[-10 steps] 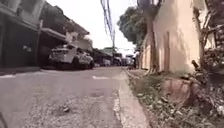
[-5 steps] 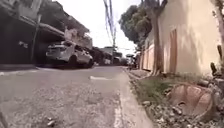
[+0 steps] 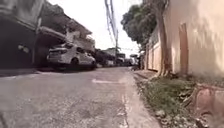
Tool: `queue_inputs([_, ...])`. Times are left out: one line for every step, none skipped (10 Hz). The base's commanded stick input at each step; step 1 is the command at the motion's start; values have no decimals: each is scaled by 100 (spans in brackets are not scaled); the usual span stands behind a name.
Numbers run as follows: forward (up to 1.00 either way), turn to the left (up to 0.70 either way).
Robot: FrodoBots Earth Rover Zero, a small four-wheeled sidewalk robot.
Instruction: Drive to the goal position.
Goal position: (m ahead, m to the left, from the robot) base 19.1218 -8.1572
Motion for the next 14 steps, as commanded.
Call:
queue_inputs([70, 1])
queue_inputs([70, 1])
queue_inputs([70, 1])
queue_inputs([70, 1])
queue_inputs([70, 1])
queue_inputs([70, 1])
queue_inputs([70, 1])
queue_inputs([70, -3])
queue_inputs([70, -20])
queue_inputs([70, -31])
queue_inputs([70, -8])
queue_inputs([70, 1])
queue_inputs([70, 1])
queue_inputs([70, 1])
